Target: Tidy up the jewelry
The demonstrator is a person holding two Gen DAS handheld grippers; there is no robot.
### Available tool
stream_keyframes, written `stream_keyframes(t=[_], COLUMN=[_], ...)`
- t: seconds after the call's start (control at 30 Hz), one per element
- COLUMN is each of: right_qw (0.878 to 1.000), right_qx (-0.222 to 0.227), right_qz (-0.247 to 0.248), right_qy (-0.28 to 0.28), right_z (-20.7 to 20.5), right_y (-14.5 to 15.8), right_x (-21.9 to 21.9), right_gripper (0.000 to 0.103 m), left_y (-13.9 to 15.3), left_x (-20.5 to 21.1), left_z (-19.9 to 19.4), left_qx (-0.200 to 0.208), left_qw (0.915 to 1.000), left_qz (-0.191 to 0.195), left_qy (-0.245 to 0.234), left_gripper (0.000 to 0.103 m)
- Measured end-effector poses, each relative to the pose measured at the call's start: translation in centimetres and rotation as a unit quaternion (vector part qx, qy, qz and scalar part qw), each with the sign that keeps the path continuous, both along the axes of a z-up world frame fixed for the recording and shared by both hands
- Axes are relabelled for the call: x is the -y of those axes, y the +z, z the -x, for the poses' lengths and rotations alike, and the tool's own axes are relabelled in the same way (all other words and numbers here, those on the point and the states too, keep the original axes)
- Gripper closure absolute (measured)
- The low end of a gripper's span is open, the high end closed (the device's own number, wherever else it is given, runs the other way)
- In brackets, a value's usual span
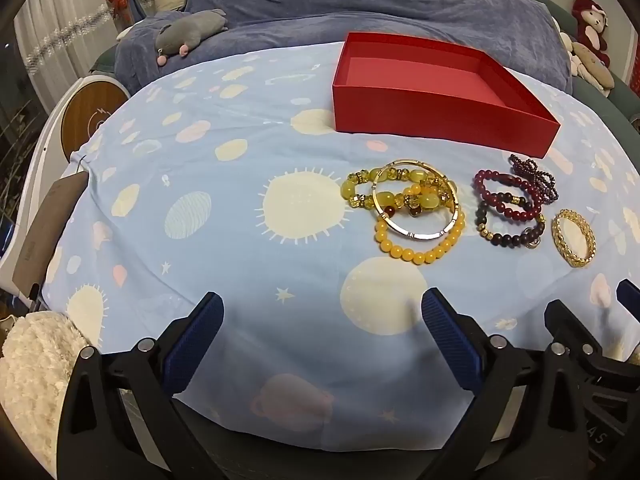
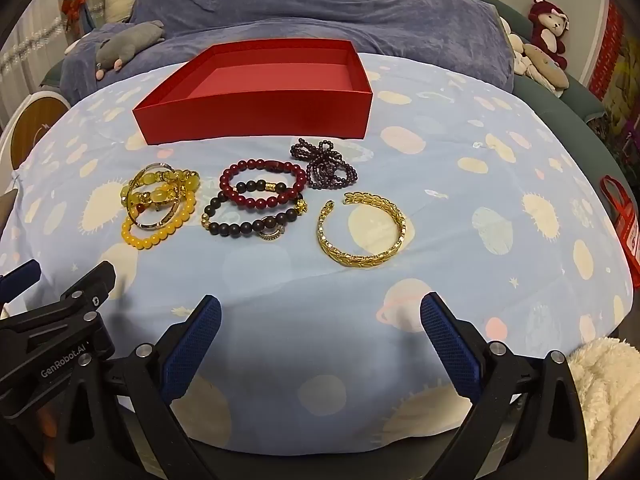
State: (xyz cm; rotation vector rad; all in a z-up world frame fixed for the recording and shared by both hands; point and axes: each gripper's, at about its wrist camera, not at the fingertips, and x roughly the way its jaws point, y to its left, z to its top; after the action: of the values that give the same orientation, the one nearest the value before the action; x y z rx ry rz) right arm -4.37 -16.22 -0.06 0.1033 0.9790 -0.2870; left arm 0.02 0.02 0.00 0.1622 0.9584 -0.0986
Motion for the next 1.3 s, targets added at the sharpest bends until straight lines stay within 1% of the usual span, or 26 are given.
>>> stream_keyframes(t=[0.1,0.17,1.3], right_qw=[1.0,1.0,1.0], right_qx=[-0.001,0.0,0.001], right_qz=[0.001,0.003,0.004], right_qy=[0.002,0.004,0.004], right_z=[-0.04,-0.05,-0.03], right_y=[-0.04,-0.03,0.11], right_x=[-0.12,-0.26,-0.27], right_gripper=[0.007,0.007,0.007], left_y=[0.03,0.05,-0.04], left_x=[0.18,-0.03,0.02], left_z=[0.05,0.0,-0.02], left_qx=[0.001,-0.001,0.002], left_qw=[1.0,1.0,1.0], left_qz=[-0.002,0.008,0.006], left_qy=[-0.003,-0.001,-0.001], left_gripper=[0.008,0.008,0.008])
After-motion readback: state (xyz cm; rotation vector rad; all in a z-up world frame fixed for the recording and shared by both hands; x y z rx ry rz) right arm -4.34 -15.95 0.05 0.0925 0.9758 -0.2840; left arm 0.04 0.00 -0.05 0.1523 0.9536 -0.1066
